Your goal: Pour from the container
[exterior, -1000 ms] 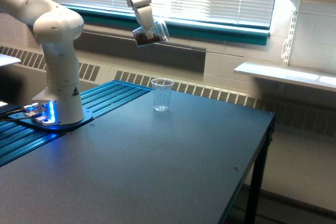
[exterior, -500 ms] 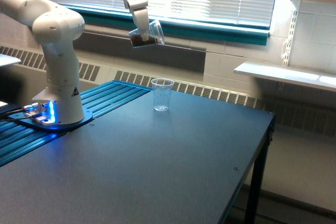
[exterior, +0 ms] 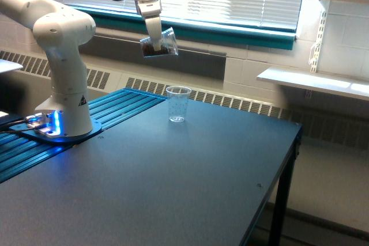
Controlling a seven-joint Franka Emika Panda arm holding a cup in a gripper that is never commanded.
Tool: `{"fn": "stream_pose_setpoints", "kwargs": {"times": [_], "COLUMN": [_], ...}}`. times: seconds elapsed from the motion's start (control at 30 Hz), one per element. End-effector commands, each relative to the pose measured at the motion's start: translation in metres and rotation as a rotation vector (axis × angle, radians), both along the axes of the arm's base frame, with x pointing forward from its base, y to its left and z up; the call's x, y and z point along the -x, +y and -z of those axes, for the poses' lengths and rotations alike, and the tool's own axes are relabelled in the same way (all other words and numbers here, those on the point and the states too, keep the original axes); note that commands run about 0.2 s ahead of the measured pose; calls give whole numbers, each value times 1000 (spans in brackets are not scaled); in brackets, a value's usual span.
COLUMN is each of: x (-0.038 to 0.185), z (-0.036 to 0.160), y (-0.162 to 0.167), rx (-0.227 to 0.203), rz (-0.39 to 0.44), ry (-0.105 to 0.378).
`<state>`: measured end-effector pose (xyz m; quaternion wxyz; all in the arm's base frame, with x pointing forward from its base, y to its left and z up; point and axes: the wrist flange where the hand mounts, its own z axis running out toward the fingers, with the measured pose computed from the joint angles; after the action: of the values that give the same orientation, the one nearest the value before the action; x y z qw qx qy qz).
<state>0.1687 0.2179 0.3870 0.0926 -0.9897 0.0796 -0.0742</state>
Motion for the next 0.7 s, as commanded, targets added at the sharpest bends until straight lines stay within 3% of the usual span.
{"fn": "stream_pose_setpoints", "kwargs": {"times": [0.03,0.7], "x": [-2,0], "z": [18,37], "y": [-10,-11], "rx": [31,68], "rz": [-2,22], "ry": [25,74]}}
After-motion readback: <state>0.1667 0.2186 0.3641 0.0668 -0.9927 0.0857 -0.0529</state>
